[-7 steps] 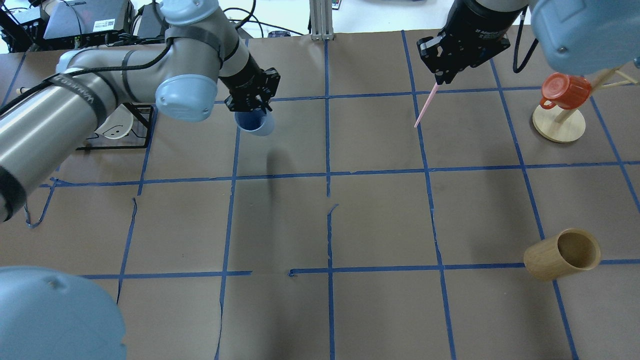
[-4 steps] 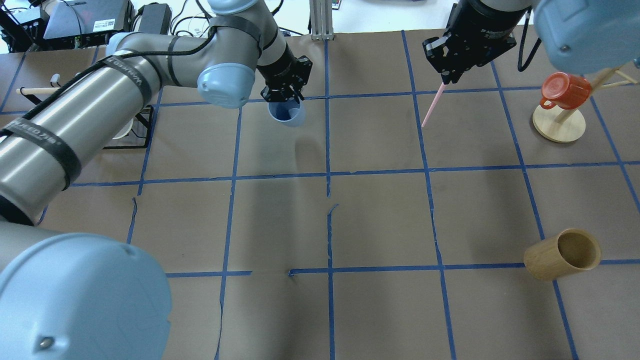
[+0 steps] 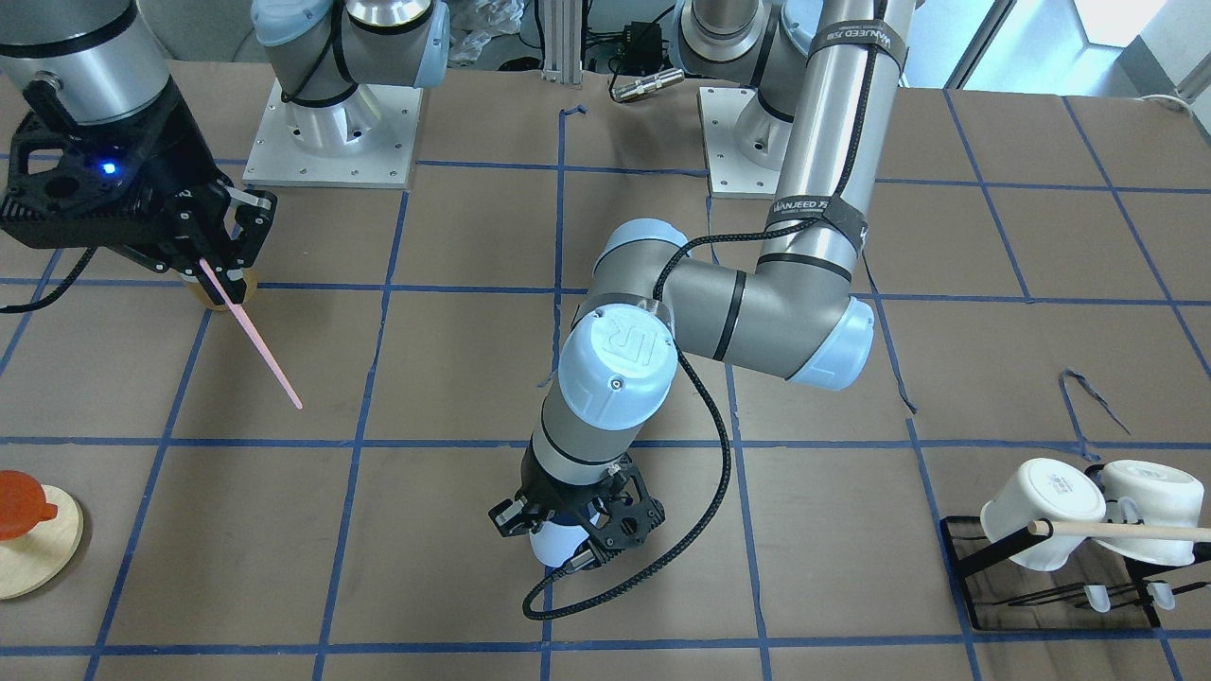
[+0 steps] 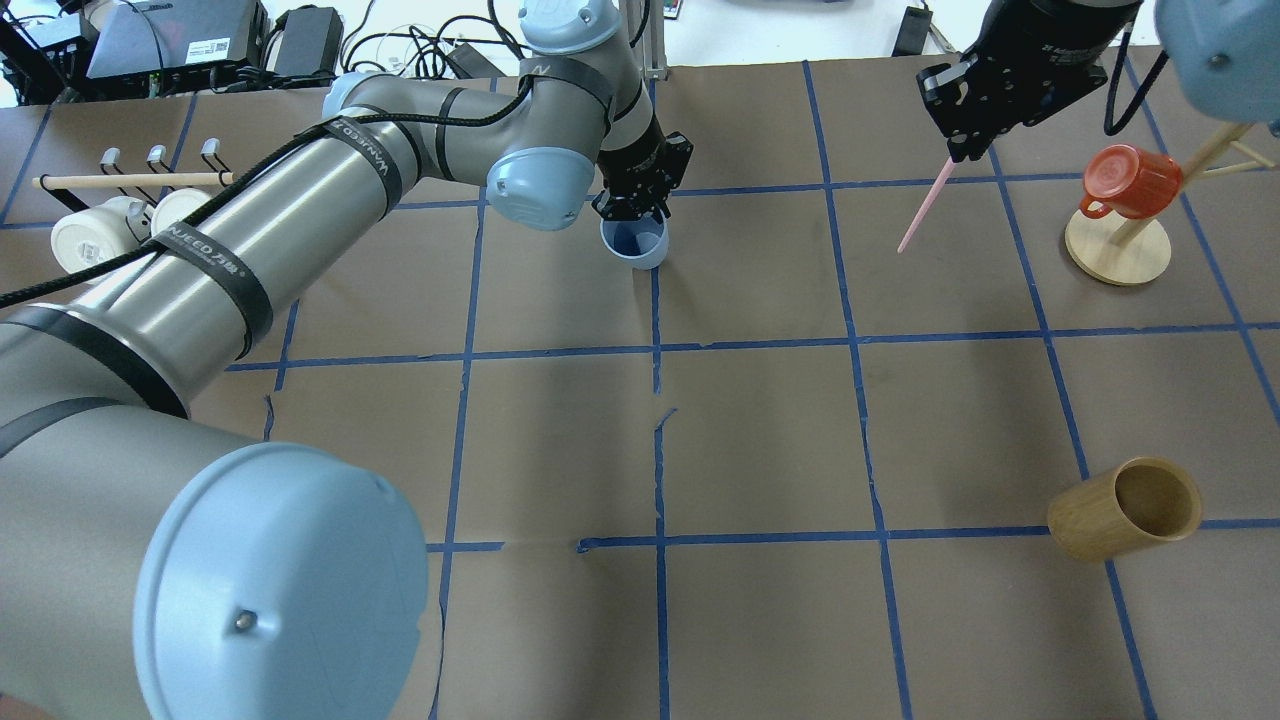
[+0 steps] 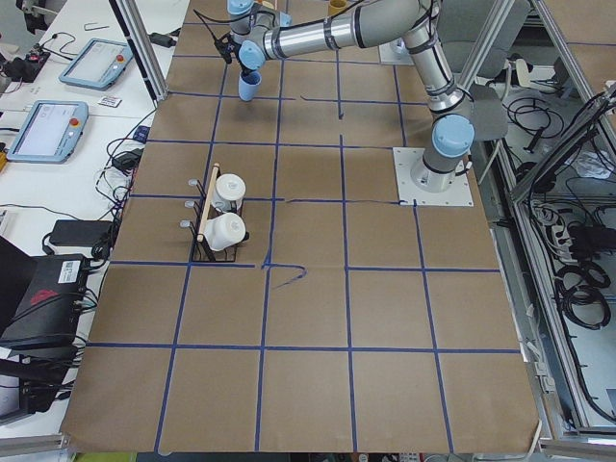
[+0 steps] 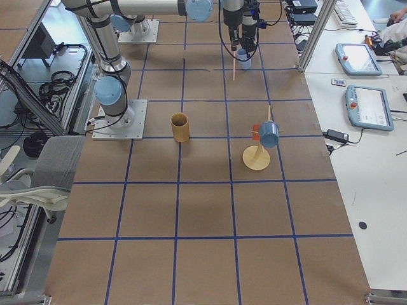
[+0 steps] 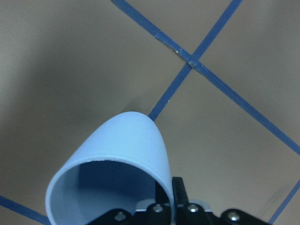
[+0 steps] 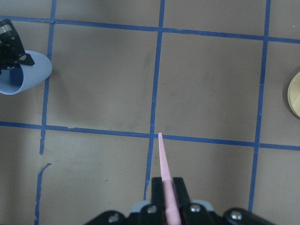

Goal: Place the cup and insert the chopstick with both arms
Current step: 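Carry the blue cup to the table center and set it upright with the left gripper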

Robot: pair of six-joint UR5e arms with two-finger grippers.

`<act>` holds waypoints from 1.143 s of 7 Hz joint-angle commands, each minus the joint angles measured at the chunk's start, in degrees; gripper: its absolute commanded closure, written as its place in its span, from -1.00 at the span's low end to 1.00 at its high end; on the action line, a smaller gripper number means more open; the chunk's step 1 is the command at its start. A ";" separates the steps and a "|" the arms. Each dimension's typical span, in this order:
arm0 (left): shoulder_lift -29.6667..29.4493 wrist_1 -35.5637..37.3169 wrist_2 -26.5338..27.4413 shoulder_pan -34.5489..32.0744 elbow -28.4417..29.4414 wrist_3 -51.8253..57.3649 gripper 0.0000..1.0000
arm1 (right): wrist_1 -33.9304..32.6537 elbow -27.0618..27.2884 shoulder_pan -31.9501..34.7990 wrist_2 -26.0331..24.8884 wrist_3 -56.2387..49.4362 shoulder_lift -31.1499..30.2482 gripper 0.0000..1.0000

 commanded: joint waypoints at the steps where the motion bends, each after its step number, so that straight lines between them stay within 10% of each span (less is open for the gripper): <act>1: -0.35 0.59 -0.25 -0.38 -0.06 0.31 0.02 | 0.81 0.11 -0.02 0.69 0.20 -0.03 1.00; 2: -0.61 2.34 -0.25 -0.38 -0.06 0.40 -0.38 | 0.38 0.02 -0.02 0.78 0.20 0.32 1.00; 4: -0.44 5.42 -0.33 -0.38 0.12 0.49 -0.57 | 0.20 -0.16 0.06 0.95 0.20 0.32 1.00; 8: 0.09 2.91 -0.25 0.67 7.75 5.48 -0.60 | -4.00 -1.04 5.05 0.78 4.04 0.41 1.00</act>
